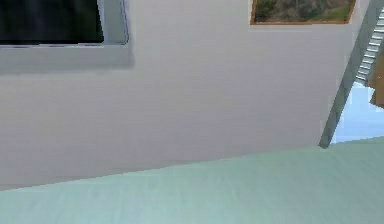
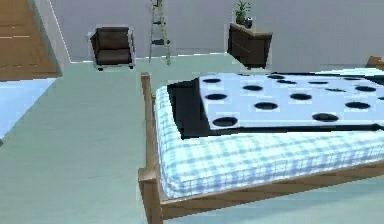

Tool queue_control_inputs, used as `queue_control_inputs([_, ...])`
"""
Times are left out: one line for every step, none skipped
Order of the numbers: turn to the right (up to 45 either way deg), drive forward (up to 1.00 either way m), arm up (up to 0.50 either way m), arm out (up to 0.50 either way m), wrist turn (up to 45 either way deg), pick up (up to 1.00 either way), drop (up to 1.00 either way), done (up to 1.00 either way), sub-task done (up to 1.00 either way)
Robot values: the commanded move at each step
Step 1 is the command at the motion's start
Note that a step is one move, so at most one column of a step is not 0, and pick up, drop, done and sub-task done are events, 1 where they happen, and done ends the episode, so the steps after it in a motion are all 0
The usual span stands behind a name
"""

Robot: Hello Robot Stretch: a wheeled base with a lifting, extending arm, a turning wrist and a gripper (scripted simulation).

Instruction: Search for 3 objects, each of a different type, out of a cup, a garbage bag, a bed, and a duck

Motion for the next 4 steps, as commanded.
queue_control_inputs([0.0,0.20,0.00,0.00,0.0,0.00,0.00,0.00,0.00])
queue_control_inputs([6.0,0.00,0.00,0.00,0.0,0.00,0.00,0.00,0.00])
queue_control_inputs([0.0,0.45,0.00,0.00,0.0,0.00,0.00,0.00,0.00])
queue_control_inputs([45.0,0.00,0.00,0.00,0.0,0.00,0.00,0.00,0.00])
